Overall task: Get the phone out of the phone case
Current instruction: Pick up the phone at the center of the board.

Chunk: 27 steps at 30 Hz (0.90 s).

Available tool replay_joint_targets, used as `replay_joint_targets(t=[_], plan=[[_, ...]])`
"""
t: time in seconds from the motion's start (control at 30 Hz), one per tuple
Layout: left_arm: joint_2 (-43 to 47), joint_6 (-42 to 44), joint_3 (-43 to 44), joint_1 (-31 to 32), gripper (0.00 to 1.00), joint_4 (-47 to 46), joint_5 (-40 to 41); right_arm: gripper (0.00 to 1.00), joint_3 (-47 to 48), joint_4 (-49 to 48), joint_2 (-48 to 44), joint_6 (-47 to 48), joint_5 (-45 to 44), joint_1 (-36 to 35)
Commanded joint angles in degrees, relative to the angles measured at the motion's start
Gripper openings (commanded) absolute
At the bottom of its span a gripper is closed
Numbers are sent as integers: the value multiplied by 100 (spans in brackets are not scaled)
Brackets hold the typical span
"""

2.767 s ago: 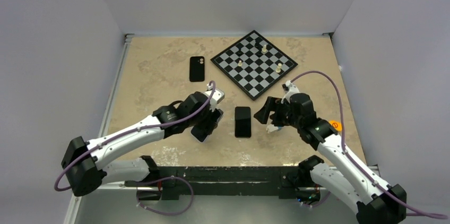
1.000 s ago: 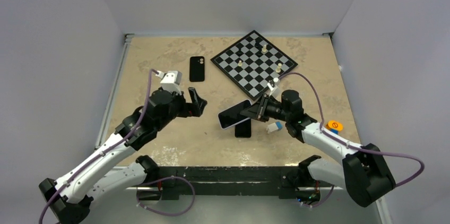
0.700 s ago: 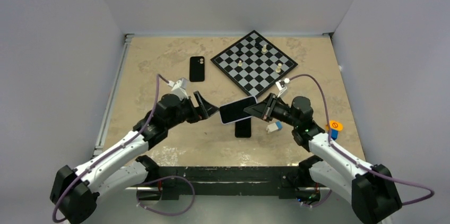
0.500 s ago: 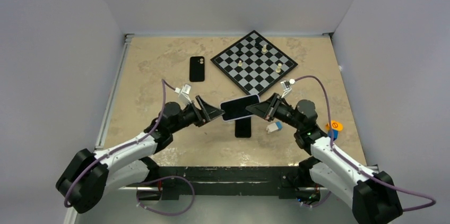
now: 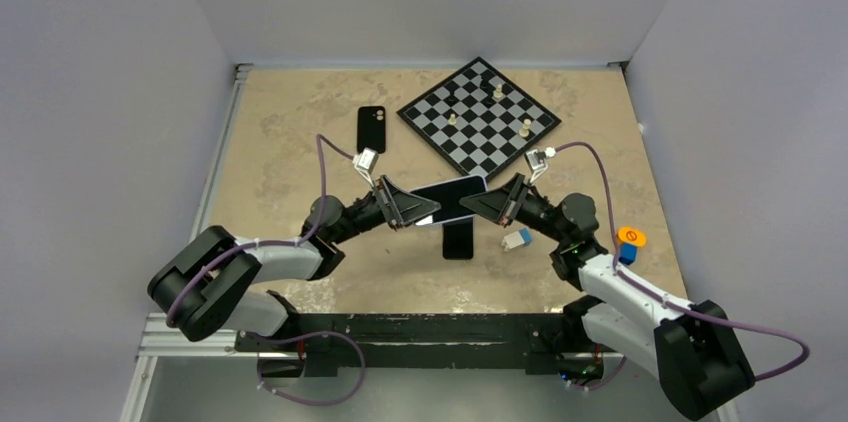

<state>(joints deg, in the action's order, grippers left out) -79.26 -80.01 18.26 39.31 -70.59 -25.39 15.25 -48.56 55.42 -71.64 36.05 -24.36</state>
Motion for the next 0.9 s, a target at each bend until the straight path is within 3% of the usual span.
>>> replay_joint_targets(t=[0.0,0.07,0.1,0.17,0.27,0.37,0.43,0.5,0.6,0.67,0.73,0.87], plan=[[231,202,296,36,27,-1097,-190,0,65,-779,-114,-103,130,-16],[154,185,434,28,9,-1098,-381,1,211,-551,-82,155,285,-14],[110,180,483,18,1,-1098,-478,17,343,-266,-69,413,410,-15],[47,197,519,-20,0,-1103,-644,43,794,933,-106,1258,605,-14],[127,461,611,-132,0,-927,-1136,61,1485,3050,-243,2758,614,-12],[289,925,891,-196,0,-149,-1898,66,1963,4584,-335,3932,364,-10],[598,1622,1157,-206,0,968,-2358,67,2157,5364,-330,4483,120,-9],[973,2835,1600,-212,0,2969,-2585,68,2322,5935,-279,4864,-168,-9],[1294,5155,2667,-196,0,7176,-2065,68,2495,6429,-205,5270,-208,-13],[1192,6086,3232,-200,0,8743,-1875,68,2546,6444,-209,5422,25,-20],[1037,6579,3537,-202,0,9502,-1982,68,2545,6291,-210,5533,470,-44],[929,6748,3672,-189,0,9796,-2586,68,2661,6224,-53,5824,1053,-394]])
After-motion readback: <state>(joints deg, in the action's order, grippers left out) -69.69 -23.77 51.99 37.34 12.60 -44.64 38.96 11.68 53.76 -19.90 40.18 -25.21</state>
